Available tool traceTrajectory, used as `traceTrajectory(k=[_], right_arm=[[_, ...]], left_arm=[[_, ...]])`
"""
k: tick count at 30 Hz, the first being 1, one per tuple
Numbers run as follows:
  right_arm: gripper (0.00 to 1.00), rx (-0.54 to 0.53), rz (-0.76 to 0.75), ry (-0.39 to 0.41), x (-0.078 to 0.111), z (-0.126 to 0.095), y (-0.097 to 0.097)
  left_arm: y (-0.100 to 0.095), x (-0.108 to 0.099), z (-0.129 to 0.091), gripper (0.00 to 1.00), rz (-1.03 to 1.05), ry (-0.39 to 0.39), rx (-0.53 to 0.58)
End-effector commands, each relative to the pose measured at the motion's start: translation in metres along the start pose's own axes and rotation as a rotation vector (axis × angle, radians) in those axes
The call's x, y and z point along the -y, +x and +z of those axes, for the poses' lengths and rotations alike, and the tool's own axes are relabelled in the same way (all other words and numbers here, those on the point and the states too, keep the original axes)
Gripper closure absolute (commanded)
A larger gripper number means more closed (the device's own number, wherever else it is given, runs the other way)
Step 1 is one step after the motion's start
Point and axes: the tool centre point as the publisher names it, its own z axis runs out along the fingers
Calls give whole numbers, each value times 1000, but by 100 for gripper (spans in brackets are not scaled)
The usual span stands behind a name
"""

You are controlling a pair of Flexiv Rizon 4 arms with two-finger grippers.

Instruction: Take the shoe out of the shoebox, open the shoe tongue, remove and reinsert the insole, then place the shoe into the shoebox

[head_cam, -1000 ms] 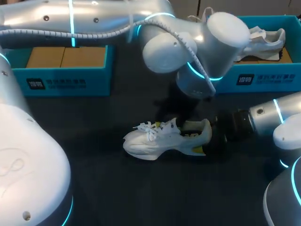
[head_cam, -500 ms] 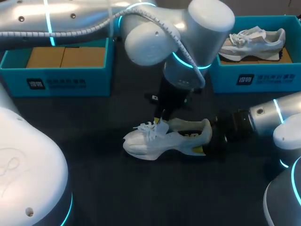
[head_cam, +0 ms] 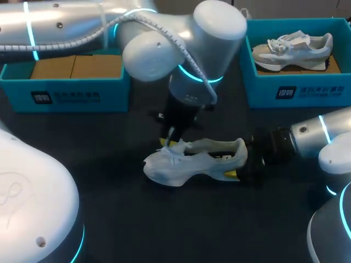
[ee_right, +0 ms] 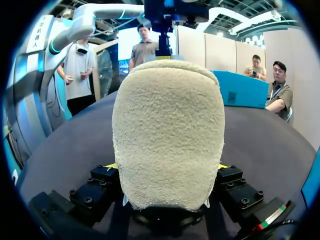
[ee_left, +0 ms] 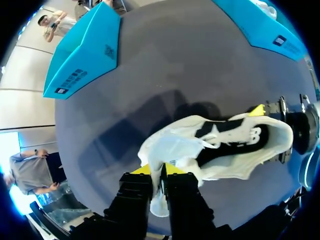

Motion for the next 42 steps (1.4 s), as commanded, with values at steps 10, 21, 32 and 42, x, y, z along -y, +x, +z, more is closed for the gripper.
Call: traceTrajectory(k=[10,21,32,42], right_arm=[[100,1,-1,2,6,6,-2],[100,1,-1,2,6,6,-2],[100,1,-1,2,6,6,-2],[100,1,-1,2,6,6,-2]], left_arm=[[-19,-6,34,71,-28,-15,22],[-20,-12,65,52,-68,-52,85],[-28,-8,74,31,-93,-81,116],[-35,2,31,7,-41,-7,47]])
